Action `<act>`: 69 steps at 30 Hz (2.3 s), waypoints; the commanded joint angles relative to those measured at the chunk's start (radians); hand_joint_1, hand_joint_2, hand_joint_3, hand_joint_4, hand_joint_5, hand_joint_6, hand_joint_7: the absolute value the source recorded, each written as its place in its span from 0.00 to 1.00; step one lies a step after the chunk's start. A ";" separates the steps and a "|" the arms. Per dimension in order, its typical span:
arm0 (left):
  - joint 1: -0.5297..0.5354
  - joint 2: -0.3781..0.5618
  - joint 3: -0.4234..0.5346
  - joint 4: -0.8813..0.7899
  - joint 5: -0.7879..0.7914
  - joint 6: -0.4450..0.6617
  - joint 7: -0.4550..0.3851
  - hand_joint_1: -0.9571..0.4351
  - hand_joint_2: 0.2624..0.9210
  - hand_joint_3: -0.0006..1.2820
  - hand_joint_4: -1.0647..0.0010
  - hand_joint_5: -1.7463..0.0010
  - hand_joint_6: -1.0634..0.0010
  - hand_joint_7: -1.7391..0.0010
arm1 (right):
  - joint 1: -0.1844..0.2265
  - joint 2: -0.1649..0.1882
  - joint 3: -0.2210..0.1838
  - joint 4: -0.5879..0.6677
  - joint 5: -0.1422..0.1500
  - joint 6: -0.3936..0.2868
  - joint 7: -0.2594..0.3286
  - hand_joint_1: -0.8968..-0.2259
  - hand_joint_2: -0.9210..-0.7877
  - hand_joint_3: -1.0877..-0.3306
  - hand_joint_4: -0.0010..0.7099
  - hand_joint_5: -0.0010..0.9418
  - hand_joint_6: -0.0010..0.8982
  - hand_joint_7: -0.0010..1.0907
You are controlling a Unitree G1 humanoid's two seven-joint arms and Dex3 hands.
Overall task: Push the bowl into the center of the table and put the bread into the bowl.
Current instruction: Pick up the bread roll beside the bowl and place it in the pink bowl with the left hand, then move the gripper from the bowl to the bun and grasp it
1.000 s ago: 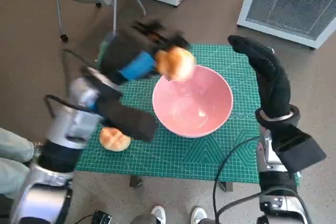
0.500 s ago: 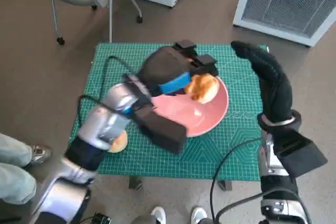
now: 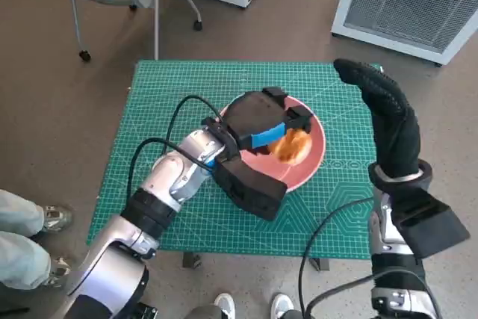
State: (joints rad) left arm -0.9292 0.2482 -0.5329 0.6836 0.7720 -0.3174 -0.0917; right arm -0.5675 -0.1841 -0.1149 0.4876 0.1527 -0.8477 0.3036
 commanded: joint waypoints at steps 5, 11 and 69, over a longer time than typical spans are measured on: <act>0.014 0.027 0.026 -0.126 -0.045 0.096 -0.182 0.57 0.71 0.03 0.97 0.97 0.80 0.97 | 0.025 0.007 0.000 -0.005 -0.007 0.022 -0.019 0.18 0.00 0.37 0.19 0.00 0.00 0.38; 0.058 0.053 0.075 -0.217 -0.123 0.111 -0.251 0.53 0.69 0.01 1.00 1.00 0.81 0.99 | 0.026 0.011 0.006 -0.009 -0.010 0.029 -0.025 0.18 0.00 0.37 0.19 0.00 0.00 0.38; 0.570 0.590 0.465 -0.732 -0.564 0.289 -0.733 0.61 0.69 0.01 1.00 1.00 0.83 1.00 | -0.018 0.044 0.010 0.045 0.107 0.053 0.125 0.21 0.00 0.39 0.19 0.00 0.00 0.43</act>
State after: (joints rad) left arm -0.3779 0.8271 -0.0456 -0.0436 0.1803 -0.0562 -0.8281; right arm -0.5907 -0.1431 -0.1037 0.5162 0.2466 -0.8056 0.4131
